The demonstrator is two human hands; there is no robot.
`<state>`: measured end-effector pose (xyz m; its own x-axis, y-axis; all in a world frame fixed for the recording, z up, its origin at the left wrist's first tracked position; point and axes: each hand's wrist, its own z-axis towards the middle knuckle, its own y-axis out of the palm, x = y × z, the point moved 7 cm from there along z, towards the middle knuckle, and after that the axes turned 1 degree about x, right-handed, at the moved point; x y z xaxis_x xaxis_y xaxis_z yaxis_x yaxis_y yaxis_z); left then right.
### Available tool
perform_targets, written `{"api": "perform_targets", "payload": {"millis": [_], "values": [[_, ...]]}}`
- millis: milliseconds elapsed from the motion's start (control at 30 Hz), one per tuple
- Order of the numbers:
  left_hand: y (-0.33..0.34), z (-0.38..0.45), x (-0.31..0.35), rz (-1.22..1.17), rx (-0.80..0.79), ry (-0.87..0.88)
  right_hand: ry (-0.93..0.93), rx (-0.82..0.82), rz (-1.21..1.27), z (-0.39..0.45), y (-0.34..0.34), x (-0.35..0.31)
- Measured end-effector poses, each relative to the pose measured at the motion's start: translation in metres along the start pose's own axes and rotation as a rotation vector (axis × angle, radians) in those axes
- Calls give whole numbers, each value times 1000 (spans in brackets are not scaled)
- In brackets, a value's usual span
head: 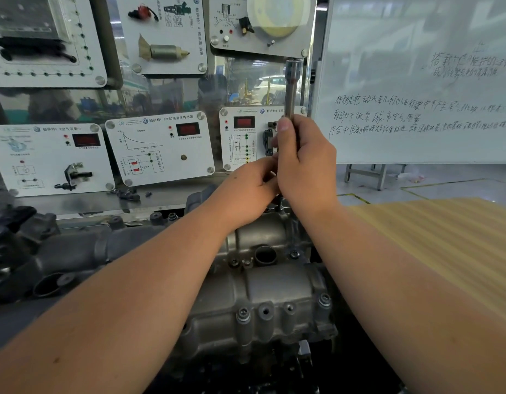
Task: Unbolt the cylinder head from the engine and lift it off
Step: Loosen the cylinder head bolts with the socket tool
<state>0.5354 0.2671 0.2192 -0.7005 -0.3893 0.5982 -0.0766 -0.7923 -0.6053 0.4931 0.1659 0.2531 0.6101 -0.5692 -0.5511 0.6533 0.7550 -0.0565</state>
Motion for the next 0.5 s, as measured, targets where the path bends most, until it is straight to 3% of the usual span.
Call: {"api": "perform_targets", "payload": {"millis": [500], "values": [[0, 1, -2, -25, 4, -11, 22, -18, 20, 0, 0, 1]]}}
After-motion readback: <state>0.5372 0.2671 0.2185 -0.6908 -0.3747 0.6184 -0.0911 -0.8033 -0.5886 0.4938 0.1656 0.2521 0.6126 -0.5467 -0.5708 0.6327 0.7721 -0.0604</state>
